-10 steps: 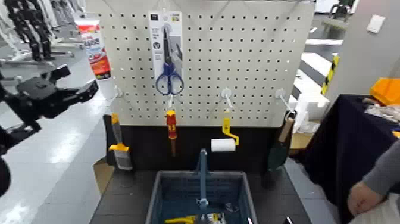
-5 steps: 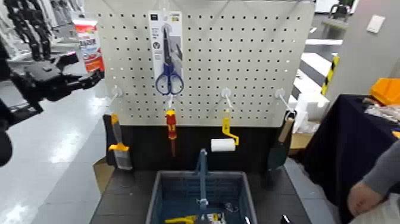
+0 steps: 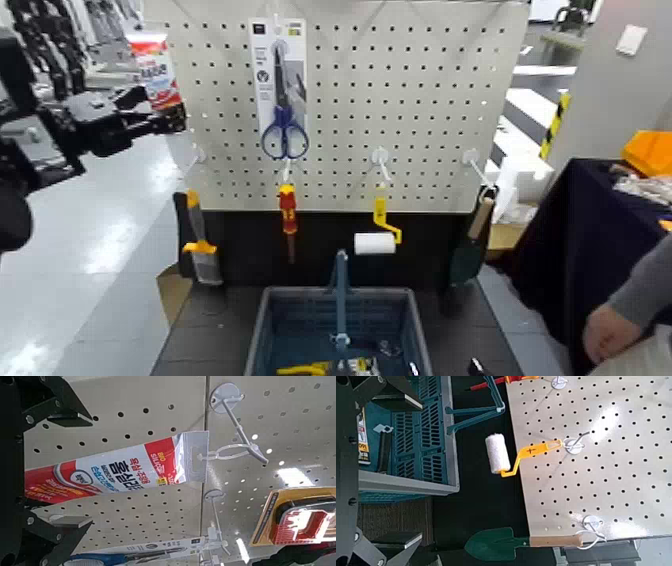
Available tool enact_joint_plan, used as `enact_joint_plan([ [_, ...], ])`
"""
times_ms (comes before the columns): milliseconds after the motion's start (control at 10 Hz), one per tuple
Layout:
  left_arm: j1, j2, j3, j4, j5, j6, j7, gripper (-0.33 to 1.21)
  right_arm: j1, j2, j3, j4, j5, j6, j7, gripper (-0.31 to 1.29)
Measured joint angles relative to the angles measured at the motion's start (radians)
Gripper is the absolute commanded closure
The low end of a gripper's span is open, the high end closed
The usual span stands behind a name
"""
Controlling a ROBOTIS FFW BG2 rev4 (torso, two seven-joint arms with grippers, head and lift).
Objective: Put the red glue tube into the crate.
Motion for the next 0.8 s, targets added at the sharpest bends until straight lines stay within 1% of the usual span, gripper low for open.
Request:
enact_joint_plan([
  [100,-0.012,0.006,-0.007,0.016,0.007,0.005,-0.009,0.88,-0.001,0.006,-0.005,0.003,0.0,0.001,0.013,0.16],
  [200,-0.017,0.009,-0.008,0.026,0.021,0.01,-0.016,0.94,-0.002,0.01,-0.008,0.005,0.0,0.002,0.016,0.17],
  [300,-0.019,0.011,-0.01,0.029,0.03,0.011,-0.014,1.11,-0.002,0.011,-0.009,0.005,0.0,0.005,0.017,0.17],
  [400,-0.019,0.011,-0.015,0.026,0.027,0.01,-0.006,1.14,-0.002,0.011,-0.009,0.005,0.0,0.006,0.017,0.17],
  [800,-0.025,0.012,-0.018,0.016,0.029,0.007,0.003,1.13,-0.002,0.011,-0.008,0.004,0.001,0.013,0.019,0.17],
])
